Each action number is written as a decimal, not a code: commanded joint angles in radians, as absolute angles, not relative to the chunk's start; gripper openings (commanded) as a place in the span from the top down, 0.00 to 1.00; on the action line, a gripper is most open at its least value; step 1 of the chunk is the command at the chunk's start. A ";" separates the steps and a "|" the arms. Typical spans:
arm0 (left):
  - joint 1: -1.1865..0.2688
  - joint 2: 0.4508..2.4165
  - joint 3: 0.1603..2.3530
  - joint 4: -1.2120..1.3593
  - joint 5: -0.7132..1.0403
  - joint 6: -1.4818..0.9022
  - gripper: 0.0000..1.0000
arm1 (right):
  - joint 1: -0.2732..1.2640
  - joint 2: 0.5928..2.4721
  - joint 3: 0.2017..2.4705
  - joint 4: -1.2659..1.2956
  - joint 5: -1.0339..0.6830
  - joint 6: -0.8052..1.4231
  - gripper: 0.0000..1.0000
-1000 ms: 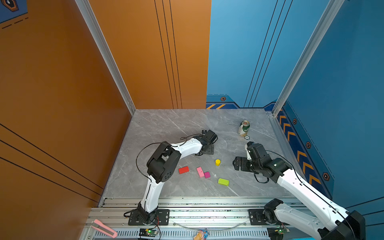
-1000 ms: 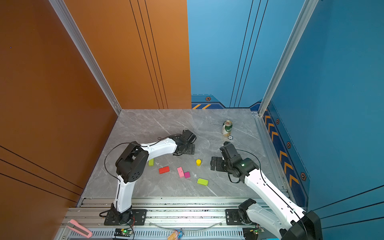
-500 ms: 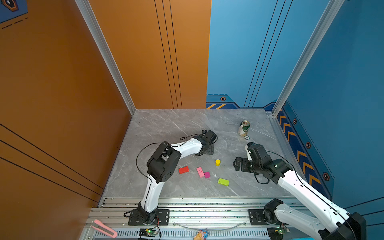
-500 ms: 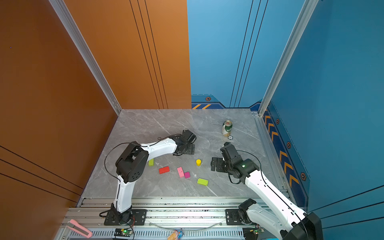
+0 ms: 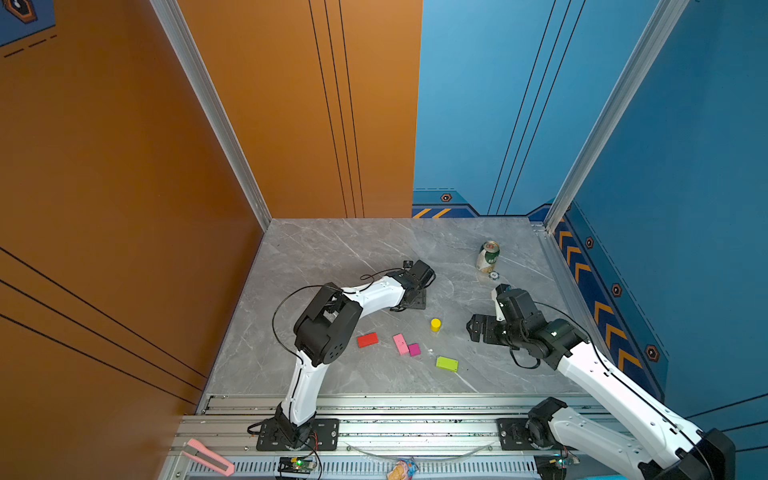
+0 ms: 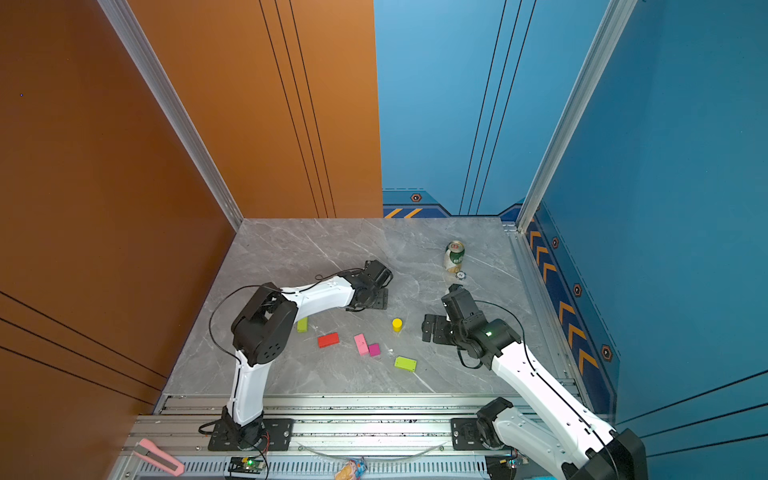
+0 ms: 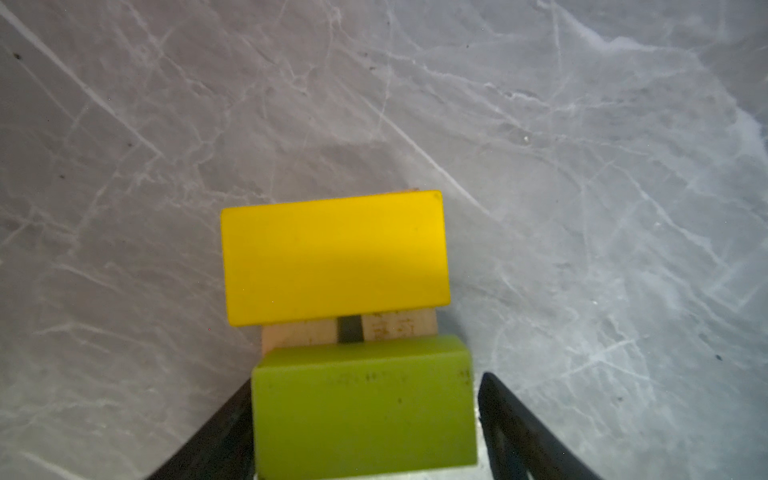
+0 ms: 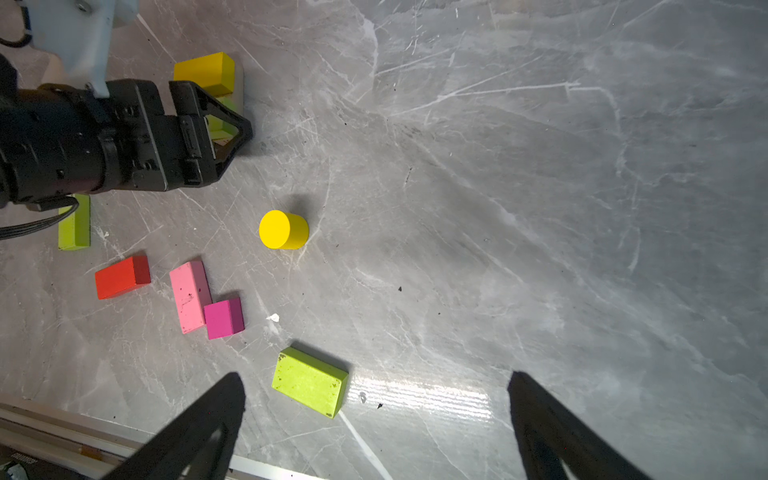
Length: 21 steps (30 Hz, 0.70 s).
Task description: Build the wood block tower
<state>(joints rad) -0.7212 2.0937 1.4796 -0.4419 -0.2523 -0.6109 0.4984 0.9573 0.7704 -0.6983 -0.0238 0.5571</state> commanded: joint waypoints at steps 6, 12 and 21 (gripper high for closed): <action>-0.724 2.111 1.488 -0.483 -0.260 -0.619 0.20 | 0.503 0.946 0.759 -0.730 -0.008 0.565 0.00; -0.717 2.111 1.493 -0.488 -0.264 -0.618 0.20 | 0.503 0.955 0.762 -0.727 -0.009 0.565 0.00; -0.709 2.108 1.498 -0.497 -0.269 -0.614 0.21 | 0.503 0.964 0.767 -0.723 -0.012 0.560 0.00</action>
